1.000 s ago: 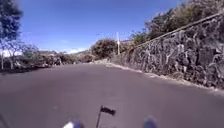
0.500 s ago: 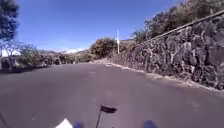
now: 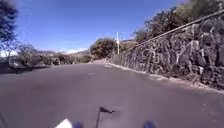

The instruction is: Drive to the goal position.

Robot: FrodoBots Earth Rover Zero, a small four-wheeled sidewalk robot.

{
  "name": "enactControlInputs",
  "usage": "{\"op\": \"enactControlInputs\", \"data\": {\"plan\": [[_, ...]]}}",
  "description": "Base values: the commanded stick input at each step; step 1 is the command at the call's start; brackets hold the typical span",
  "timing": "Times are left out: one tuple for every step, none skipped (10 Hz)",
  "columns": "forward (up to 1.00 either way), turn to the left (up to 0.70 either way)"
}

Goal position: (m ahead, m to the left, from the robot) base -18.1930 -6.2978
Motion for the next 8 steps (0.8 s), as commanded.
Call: {"op": "enactControlInputs", "data": {"plan": [[0.7, 0.28], [0.7, 0.28], [0.7, 0.08], [0.7, 0.0], [0.7, 0.0], [0.7, 0.0], [0.7, 0.0], [0.7, 0.0]]}}
